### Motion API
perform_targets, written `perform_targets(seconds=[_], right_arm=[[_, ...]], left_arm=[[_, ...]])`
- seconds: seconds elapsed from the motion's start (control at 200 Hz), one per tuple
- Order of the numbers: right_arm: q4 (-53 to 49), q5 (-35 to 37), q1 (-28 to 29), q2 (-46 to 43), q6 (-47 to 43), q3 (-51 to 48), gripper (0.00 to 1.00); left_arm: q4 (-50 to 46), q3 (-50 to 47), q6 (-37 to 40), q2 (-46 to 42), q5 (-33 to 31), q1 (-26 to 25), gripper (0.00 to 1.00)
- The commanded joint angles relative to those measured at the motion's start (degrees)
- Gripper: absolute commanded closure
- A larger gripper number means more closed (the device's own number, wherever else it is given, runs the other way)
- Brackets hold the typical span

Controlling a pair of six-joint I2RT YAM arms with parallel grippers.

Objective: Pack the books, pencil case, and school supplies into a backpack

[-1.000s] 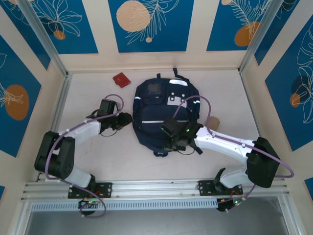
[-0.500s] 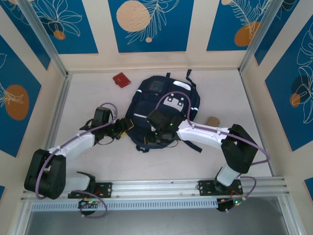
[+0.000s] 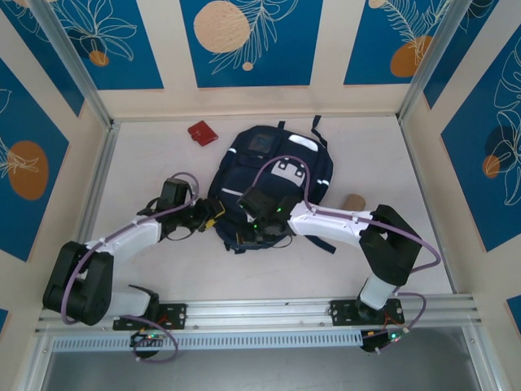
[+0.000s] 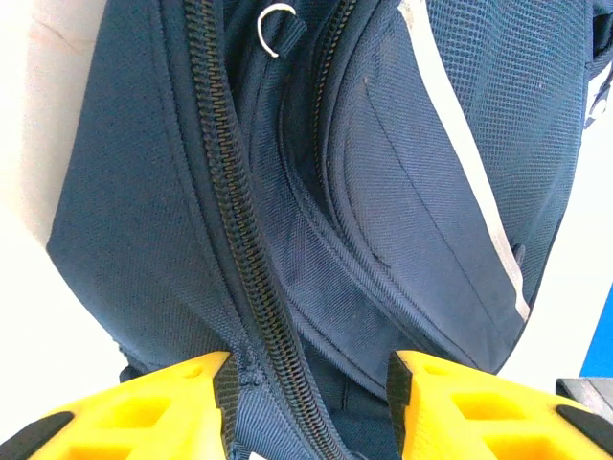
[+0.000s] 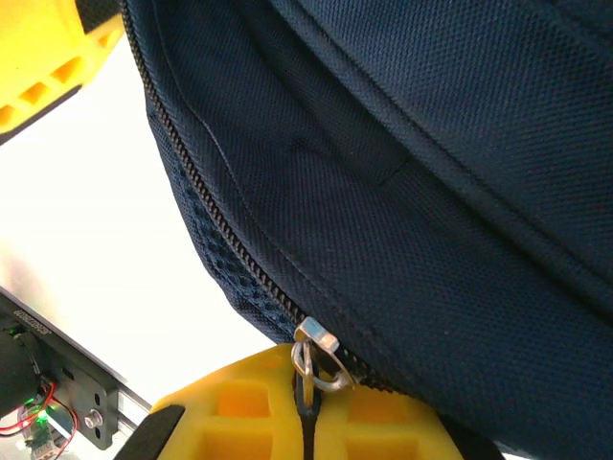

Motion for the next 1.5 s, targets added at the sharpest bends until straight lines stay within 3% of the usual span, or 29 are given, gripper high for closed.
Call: perform_targets(seconds=[0.0,0.165,0.245,0.48,0.74,0.975,1.495], right_arm=[[0.5,-1.4,0.7,0.8,-1.0,2.0,1.0],[-0.4,-0.6,1.1,0.8,-1.0,2.1,1.0],[-1.7,0.0,1.3,0.7,-0.9,2.0,1.0],[-9.4,4.8,1.8,-2.9,0.6,-0.2,1.0],[-19.3,15.0,0.7,-13.0,4.9,-9.0,1.0],[-22.6,21.5,-4.5,-20.0,6.7,-15.3,1.0],[-19.2,21.6,-19.7,-27.7,-6.5,-16.5,1.0]], left_arm=[[-0.6,1.8,1.0,2.5,-0.9,-0.7,0.54],[-0.9,2.6,1.3,6.0,-1.3,-1.0,0.54],[-1.0,2.9,1.6,7.2,-1.7,-1.0,0.59],[-3.0,3.6,4.1,8.6,-6.3,-1.1,1.0],[-6.4,4.3,6.2,5.2,-11.0,-1.1,1.0],[-11.2,6.1,8.5,1.5,-14.0,-1.0,1.0],[-16.8,7.1,11.5,-0.6,-18.0,-0.8,1.0]])
